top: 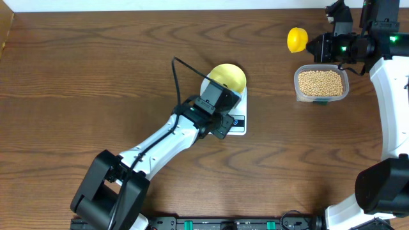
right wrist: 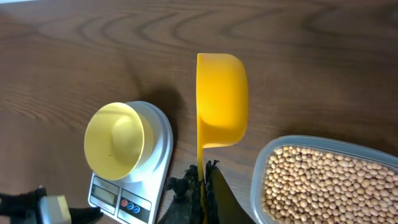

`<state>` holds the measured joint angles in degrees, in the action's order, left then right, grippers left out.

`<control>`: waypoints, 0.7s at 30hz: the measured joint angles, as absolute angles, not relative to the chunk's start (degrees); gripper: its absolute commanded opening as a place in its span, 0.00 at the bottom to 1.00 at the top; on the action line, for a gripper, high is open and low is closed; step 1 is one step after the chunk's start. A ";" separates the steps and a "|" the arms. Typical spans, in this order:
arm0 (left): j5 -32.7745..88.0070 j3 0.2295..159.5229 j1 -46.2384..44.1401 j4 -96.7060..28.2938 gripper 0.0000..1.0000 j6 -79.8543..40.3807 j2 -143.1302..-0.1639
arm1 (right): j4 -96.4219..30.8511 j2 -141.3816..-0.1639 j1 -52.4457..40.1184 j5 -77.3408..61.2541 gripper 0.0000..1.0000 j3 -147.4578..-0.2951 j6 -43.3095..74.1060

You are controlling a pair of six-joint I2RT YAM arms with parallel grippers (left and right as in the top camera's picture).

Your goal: Scoop item into bowl and weigh 50g on scale

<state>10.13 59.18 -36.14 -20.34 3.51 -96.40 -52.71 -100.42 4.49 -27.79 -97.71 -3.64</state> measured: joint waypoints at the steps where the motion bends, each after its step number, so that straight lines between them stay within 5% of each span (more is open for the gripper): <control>1: 10.13 59.18 -36.29 -20.08 0.08 3.86 -96.40 | -52.71 -100.42 4.49 -27.59 0.01 -97.71 -3.64; 21: 10.11 59.16 -36.40 -16.75 0.08 9.50 -101.16 | -52.75 -100.42 4.49 -27.16 0.01 -97.71 -3.64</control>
